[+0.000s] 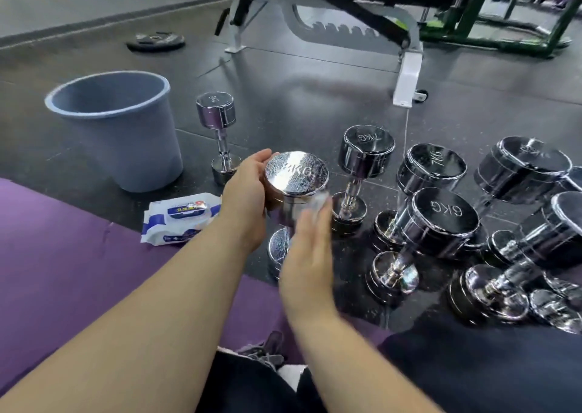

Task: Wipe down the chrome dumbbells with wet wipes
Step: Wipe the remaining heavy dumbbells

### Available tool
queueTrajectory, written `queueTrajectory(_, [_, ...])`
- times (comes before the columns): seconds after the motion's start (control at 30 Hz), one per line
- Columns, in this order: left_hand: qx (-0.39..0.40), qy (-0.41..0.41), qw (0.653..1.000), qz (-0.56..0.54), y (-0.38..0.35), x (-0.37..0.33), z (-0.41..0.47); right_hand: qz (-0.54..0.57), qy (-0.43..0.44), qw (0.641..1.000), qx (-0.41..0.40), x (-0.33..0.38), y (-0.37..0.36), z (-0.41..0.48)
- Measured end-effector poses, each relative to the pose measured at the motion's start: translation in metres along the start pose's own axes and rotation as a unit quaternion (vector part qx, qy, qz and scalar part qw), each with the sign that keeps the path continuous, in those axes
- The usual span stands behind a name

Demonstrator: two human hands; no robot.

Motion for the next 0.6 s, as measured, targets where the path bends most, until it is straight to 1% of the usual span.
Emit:
queueTrajectory(0.07, [-0.012,-0.006,1.000,0.003,-0.001,0.002,-0.001,0.036,-0.013,0.999,-0.015,-0.003,-0.004,0.002])
queueTrajectory(0.13, [-0.012,-0.019,1.000,0.003,-0.001,0.002,-0.001,0.056,-0.069,0.996,-0.015,-0.008,-0.005,0.054])
queueTrajectory(0.2, [-0.009,-0.027,1.000,0.007,0.000,0.002,0.000,0.071,-0.168,0.983,0.017,-0.001,0.001,0.102])
queueTrajectory(0.27, [-0.011,-0.019,1.000,-0.003,-0.001,0.001,-0.001,0.074,-0.188,0.978,0.047,-0.007,0.002,0.105])
queueTrajectory(0.3, [-0.014,-0.010,1.000,-0.011,-0.003,0.001,0.000,0.067,-0.172,0.982,0.043,-0.008,0.001,0.089])
queueTrajectory(0.4, [-0.031,0.013,0.999,-0.014,-0.004,0.003,0.003,0.089,-0.028,0.996,-0.012,0.005,0.000,0.039])
queueTrajectory(0.43, [-0.035,0.012,0.999,-0.015,-0.005,0.004,0.001,0.080,-0.001,0.997,-0.020,0.010,0.002,0.035])
queueTrajectory(0.47, [-0.035,0.007,0.999,-0.018,-0.004,0.006,0.004,0.061,-0.017,0.998,-0.008,0.011,0.003,0.046])
queueTrajectory(0.5, [-0.031,0.001,0.999,-0.019,-0.002,0.006,0.005,0.046,-0.060,0.997,0.011,0.011,0.005,0.068])
queueTrajectory(0.53, [-0.024,-0.001,1.000,-0.018,0.000,0.007,0.008,0.025,-0.095,0.994,0.053,0.022,0.011,0.091])
queueTrajectory(0.57, [-0.014,0.005,1.000,-0.023,0.000,0.007,0.007,-0.025,-0.122,0.985,0.117,0.037,0.015,0.110])
queueTrajectory(0.6, [-0.008,0.012,0.999,-0.031,0.001,0.007,0.009,-0.081,-0.136,0.967,0.199,0.051,0.017,0.125])
Point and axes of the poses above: each hand's wrist, its own z-axis towards the middle knuckle, its own y-axis out of the back of the hand, x = y × z, the point moved 4 cm from there along z, towards the middle knuckle, and after that the axes turned 11 degrees about -z, right-handed, at the moved point
